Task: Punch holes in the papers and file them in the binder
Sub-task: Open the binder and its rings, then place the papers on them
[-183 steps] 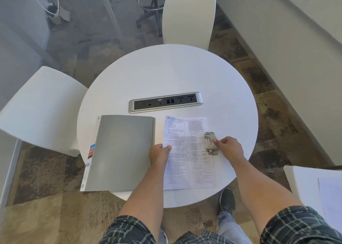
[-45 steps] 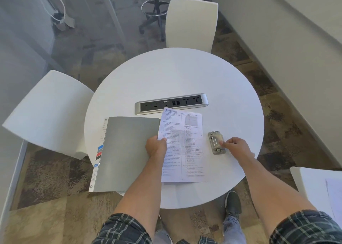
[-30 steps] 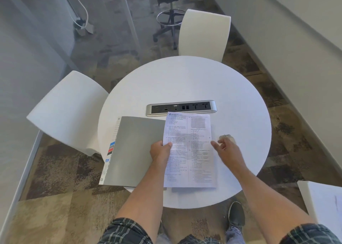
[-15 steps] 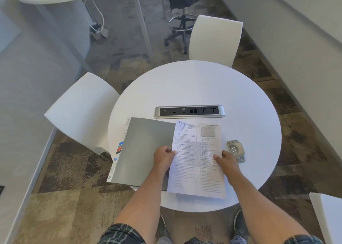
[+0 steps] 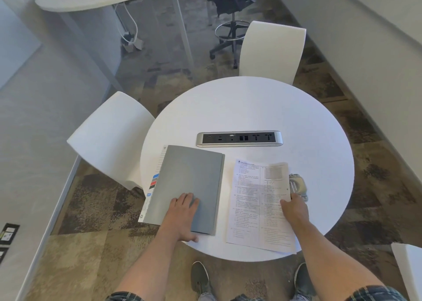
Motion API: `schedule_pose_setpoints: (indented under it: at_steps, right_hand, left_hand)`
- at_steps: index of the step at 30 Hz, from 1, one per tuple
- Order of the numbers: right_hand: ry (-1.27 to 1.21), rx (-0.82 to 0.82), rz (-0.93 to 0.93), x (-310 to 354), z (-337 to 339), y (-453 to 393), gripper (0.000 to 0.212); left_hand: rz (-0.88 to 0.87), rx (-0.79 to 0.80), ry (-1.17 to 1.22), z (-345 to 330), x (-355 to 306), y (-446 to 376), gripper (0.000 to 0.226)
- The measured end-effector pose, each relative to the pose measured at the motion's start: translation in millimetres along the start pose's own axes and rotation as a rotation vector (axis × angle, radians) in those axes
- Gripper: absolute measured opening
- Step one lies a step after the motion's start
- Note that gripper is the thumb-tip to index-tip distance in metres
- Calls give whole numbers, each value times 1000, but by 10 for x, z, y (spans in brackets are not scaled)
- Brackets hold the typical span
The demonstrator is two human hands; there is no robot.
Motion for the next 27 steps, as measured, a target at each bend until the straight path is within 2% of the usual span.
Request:
schedule_pose_setpoints:
  at_steps: [4, 6, 13, 17, 20, 24, 27]
  right_hand:
    - [8, 8, -6, -16, 9, 37, 34]
    - [24, 8, -6, 5, 12, 53, 35]
    - [50, 14, -9, 43, -27, 87, 28]
    - [-76, 11, -10, 86, -44, 131, 28]
    - [-206, 10, 30, 158, -33, 217, 29]
    - [-310, 25, 99, 258, -64, 223, 26]
    - [-334, -34, 86, 323, -68, 232, 18]
  left_hand:
    - [22, 8, -39, -68, 16, 82, 91]
    - [30, 5, -44, -61, -18, 97, 84]
    - [66, 27, 21, -92, -199, 111, 80]
    - [89, -1, 145, -3, -266, 135, 80]
    - [137, -131, 330, 146, -246, 160, 74]
    - [277, -462, 678, 442, -165, 264, 59]
    - [398, -548, 920, 538, -52, 328, 54]
Point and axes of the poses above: each hand's wrist, its own y-axis away from the middle knuckle, its own z-axis out of the back of the hand, x = y × z, the point moved 4 cm from there along -y, towards the middle knuckle, and after that the axes turned 3 degrees about -z, right-handed, at the moved point
